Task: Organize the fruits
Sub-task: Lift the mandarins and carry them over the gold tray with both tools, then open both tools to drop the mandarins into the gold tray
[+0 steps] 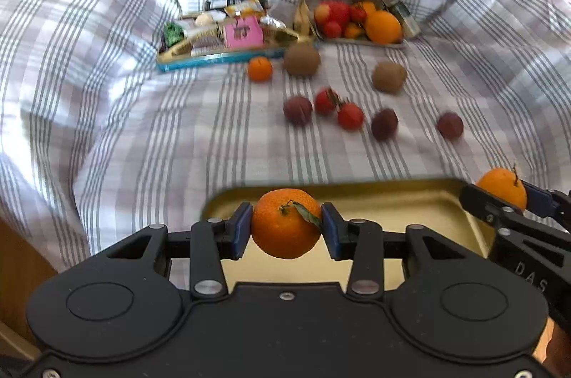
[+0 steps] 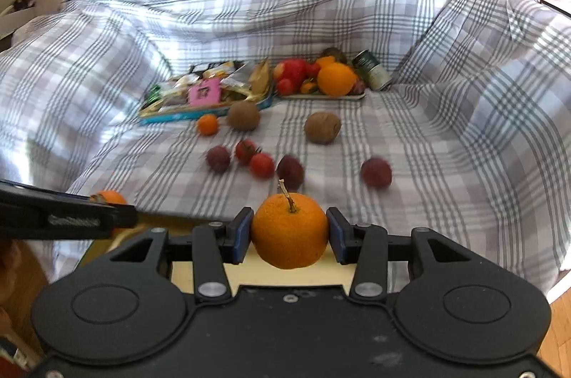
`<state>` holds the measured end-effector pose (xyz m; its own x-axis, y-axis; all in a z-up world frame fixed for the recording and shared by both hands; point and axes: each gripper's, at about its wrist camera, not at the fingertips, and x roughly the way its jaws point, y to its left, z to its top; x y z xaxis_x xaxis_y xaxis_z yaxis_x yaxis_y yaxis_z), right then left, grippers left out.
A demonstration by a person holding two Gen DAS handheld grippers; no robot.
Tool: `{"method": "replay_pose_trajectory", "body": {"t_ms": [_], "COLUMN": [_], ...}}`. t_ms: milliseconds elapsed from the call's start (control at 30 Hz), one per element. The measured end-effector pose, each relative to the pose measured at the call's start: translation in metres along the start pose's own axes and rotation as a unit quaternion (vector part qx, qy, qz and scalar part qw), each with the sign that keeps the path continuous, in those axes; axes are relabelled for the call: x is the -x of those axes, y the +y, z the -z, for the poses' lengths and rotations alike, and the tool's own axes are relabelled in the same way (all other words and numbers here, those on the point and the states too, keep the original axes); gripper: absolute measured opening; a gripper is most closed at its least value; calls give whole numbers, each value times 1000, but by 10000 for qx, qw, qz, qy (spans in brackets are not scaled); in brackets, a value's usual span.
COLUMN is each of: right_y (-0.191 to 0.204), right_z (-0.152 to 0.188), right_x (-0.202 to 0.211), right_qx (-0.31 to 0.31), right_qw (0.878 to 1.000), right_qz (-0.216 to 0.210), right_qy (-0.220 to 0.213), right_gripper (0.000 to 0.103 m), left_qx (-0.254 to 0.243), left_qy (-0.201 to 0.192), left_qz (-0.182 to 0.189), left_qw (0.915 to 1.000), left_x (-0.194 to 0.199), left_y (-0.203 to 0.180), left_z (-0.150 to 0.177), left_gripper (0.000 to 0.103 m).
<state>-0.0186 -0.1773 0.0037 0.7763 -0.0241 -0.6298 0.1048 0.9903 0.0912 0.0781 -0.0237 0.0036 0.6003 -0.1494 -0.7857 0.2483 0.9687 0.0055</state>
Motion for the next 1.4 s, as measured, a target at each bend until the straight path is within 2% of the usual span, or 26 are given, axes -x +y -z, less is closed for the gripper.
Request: {"method": "replay_pose_trajectory", "body": {"t_ms": [167,300,667,767,1400], "right_y": [5,5,6,7,8], "right_z": [22,34,50,53,53], "right_x": [27,46,41,41,41], "right_qx": [137,76,86,103,187], "right_qw": [9999,9998,9990,9988,9986], "right_qz": [-95,-170,-152,-146,-45], "right_qy": [4,40,404,448,484], "right_gripper": [45,46,46,46,46], "left_qx": [-47,62,173,189,336], "left_qy": [-59,-50,300,401,417], "left_qz": [-217,-242,-437,-416,-494], "left_qw": [9997,9997,9984,9981,9973], "left_x": [15,22,10,7,11], "left_y": [-10,-10,-10,-10,-5], "left_z": [27,41,67,68,71], "left_gripper": [50,50,50,50,50]}}
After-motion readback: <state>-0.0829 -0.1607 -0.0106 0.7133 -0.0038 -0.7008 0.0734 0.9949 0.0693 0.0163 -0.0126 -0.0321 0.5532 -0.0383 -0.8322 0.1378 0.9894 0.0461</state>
